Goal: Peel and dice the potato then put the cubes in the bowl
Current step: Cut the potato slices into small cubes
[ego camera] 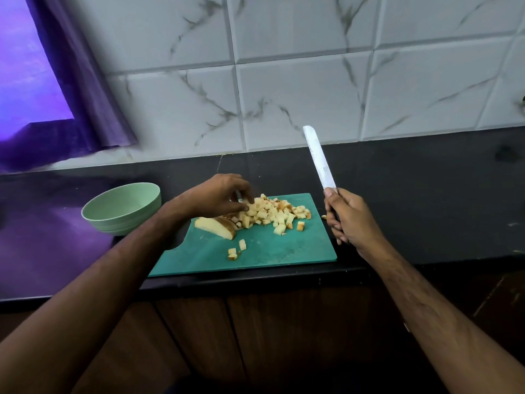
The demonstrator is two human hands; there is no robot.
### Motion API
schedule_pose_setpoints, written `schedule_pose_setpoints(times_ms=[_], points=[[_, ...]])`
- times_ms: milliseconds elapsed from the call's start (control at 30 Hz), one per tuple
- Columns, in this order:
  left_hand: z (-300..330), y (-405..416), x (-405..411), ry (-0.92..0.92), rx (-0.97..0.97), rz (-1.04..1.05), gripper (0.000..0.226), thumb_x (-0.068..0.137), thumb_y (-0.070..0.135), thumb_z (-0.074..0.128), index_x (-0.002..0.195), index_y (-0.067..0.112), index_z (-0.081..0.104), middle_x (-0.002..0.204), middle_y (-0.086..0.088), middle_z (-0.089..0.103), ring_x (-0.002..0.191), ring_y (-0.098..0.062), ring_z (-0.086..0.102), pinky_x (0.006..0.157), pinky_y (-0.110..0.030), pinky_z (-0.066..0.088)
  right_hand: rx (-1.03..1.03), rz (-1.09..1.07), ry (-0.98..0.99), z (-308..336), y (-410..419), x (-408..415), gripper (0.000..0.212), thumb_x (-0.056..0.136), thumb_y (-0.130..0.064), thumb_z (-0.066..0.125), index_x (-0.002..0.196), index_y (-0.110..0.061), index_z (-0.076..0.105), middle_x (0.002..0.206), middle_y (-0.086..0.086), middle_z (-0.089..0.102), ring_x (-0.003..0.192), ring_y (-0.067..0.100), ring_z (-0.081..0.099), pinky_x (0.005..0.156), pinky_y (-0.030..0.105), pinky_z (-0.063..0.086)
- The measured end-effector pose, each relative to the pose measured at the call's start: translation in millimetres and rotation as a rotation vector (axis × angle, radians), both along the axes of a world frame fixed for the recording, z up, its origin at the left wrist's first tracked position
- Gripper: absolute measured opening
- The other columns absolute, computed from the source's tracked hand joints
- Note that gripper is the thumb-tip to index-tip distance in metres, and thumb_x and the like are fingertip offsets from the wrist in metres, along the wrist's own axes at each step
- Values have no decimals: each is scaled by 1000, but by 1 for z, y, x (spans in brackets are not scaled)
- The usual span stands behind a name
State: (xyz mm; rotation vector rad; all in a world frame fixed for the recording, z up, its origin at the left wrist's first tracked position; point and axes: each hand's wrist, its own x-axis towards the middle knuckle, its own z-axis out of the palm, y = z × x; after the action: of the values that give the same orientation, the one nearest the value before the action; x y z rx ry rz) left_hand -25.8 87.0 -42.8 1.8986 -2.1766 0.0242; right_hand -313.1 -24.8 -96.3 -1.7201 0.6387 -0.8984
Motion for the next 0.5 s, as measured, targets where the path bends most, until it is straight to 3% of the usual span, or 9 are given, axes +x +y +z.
schedule_pose_setpoints(times_ms=[67,167,300,400,500], points=[[-1,1,0,61,4,19,21,88,14,78,106,20,69,99,14,60,89,-1,66,72,-10,48,0,-1,3,1,1,0,36,108,-36,45,84,-8,51,53,-4,42,39,7,33,37,21,33],[-4,2,0,98,-13,41,22,88,5,74,104,18,68,100,12,61,90,-2,67,72,-8,48,7,0,-1,1,1,1,36,108,-35,45,83,-10,51,52,-6,42,39,7,33,37,21,33],[-8,1,4,51,-32,59,12,91,9,71,95,20,70,99,6,63,88,-6,65,77,-23,53,4,-2,7,1,2,1,36,108,-36,45,83,-11,51,51,-8,43,39,7,34,37,21,33],[-12,3,7,6,-127,76,11,92,5,67,99,14,70,97,4,66,87,-10,64,81,-37,57,1,-3,11,1,2,1,35,108,-36,45,83,-11,51,51,-8,43,39,6,34,37,22,33],[-8,15,4,4,-166,28,12,97,18,65,108,16,68,103,6,63,91,-8,63,84,-36,54,-2,-2,11,1,1,1,37,108,-36,45,84,-9,50,52,-7,42,39,7,33,38,23,33]])
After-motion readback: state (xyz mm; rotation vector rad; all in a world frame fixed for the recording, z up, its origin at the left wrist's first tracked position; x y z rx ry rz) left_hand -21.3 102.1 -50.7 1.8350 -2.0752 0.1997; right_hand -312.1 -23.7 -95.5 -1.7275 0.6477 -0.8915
